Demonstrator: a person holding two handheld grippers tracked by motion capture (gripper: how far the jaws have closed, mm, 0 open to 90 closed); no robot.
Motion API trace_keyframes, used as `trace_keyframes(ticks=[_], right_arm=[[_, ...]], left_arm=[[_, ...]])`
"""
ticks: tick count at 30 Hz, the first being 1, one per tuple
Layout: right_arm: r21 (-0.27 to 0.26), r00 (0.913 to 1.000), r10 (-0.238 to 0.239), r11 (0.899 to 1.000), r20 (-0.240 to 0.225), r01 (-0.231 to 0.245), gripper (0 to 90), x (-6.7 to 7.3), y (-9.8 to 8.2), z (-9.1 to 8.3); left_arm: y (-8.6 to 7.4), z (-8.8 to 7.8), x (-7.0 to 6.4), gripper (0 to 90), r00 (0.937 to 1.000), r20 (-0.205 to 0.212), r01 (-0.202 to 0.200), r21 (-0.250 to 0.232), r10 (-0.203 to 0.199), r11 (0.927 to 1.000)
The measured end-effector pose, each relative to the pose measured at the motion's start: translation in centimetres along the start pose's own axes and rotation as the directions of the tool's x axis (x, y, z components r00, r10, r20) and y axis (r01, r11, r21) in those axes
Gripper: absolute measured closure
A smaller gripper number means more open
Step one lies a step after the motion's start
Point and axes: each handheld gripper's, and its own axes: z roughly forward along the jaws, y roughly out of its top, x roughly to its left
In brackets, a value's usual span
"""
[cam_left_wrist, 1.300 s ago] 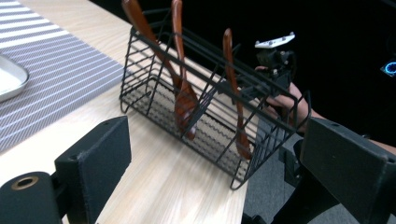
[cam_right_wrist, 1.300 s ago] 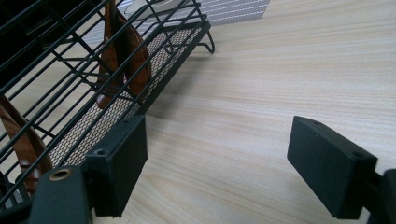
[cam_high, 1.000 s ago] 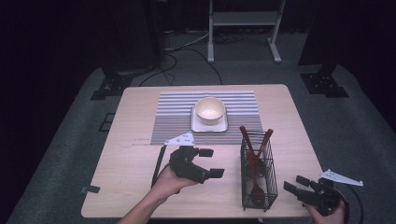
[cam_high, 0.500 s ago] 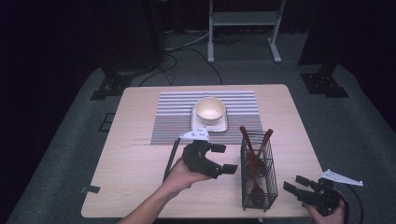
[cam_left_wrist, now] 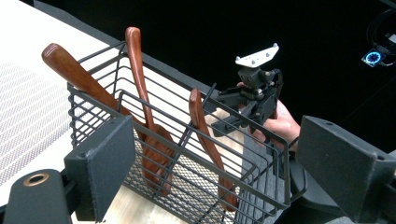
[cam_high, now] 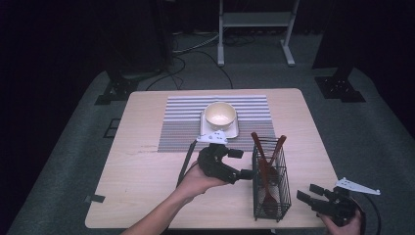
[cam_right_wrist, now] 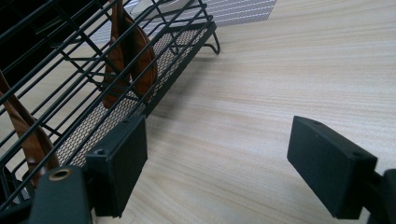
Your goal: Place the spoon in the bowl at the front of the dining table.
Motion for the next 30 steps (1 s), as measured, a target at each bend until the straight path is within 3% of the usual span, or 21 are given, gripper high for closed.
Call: trace_keyframes(ticks=[29, 30], right_arm=[[-0.001, 0.9999, -0.009, 1.000, -0.006, 0.009, 18.9, 0.1, 0.0, 0.0], [-0.001, 0.9999, -0.010, 1.000, -0.006, 0.010, 18.9, 0.1, 0.0, 0.0]], left_arm=[[0.9, 1.9, 0.6, 16.0, 0.9999, -0.001, 0.013, 0.020, -0.013, 0.9997], [0.9, 1.9, 0.6, 19.7, 0.9999, 0.012, 0.010, 0.014, -0.010, 0.9999]])
